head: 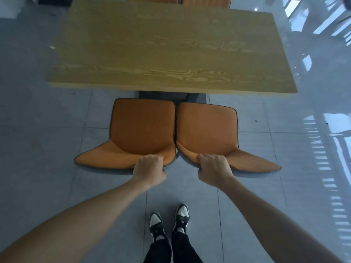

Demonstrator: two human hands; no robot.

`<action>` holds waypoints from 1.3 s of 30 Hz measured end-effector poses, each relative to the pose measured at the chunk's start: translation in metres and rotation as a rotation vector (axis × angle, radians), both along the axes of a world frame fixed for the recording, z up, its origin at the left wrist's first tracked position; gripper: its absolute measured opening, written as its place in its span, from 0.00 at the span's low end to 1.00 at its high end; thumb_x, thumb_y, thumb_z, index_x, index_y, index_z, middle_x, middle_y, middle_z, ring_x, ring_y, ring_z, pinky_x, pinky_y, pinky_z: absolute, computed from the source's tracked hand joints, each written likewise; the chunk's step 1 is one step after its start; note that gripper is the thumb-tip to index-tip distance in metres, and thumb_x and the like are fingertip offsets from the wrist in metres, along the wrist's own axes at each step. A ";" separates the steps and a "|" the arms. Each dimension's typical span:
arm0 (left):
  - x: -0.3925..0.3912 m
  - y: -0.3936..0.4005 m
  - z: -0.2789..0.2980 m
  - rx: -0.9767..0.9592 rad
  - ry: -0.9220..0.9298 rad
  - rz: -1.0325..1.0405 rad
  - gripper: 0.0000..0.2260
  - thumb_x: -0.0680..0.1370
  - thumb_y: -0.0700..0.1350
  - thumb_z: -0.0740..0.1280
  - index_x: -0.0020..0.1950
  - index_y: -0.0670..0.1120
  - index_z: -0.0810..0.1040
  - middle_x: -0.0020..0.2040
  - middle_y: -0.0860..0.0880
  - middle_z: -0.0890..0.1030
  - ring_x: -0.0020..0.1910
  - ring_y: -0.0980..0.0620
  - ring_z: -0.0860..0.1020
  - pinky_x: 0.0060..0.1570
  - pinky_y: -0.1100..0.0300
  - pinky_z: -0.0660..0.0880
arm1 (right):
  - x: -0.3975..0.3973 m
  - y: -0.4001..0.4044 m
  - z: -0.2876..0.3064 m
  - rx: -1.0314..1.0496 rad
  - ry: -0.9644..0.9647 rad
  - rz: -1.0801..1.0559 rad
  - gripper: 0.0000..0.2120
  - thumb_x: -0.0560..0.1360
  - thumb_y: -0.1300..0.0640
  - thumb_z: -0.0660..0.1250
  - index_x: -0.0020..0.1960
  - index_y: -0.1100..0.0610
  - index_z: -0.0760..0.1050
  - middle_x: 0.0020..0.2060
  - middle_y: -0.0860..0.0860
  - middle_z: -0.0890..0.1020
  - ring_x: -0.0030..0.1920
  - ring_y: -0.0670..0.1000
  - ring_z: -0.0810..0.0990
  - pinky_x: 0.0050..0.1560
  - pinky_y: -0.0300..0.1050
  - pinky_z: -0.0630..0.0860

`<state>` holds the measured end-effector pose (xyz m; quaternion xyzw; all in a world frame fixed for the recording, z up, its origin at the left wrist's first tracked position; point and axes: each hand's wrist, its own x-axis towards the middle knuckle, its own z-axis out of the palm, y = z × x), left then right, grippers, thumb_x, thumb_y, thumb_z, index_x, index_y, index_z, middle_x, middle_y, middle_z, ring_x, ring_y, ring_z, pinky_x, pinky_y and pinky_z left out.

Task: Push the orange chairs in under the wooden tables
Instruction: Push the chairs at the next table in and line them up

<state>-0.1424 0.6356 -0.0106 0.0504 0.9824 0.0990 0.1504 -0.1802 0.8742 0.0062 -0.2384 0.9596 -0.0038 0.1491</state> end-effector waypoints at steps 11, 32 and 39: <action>0.000 -0.028 -0.001 -0.076 0.003 0.120 0.39 0.79 0.65 0.38 0.34 0.47 0.82 0.28 0.49 0.79 0.30 0.48 0.80 0.34 0.56 0.77 | 0.021 0.046 -0.001 -0.060 0.224 -0.548 0.18 0.74 0.48 0.59 0.30 0.55 0.75 0.33 0.51 0.81 0.45 0.54 0.79 0.54 0.52 0.70; -0.001 -0.018 0.003 -0.100 0.043 0.148 0.28 0.79 0.60 0.50 0.26 0.46 0.72 0.21 0.51 0.70 0.21 0.49 0.72 0.24 0.62 0.69 | 0.007 0.067 -0.013 -0.268 0.375 -0.192 0.19 0.71 0.56 0.58 0.22 0.54 0.64 0.20 0.51 0.69 0.23 0.55 0.71 0.30 0.39 0.53; -0.001 -0.020 -0.010 -0.125 0.080 0.169 0.30 0.79 0.60 0.50 0.25 0.45 0.74 0.21 0.50 0.71 0.21 0.48 0.71 0.23 0.63 0.64 | -0.014 0.073 -0.011 -0.332 0.444 -0.133 0.18 0.72 0.57 0.60 0.23 0.54 0.64 0.20 0.51 0.70 0.23 0.54 0.70 0.29 0.40 0.55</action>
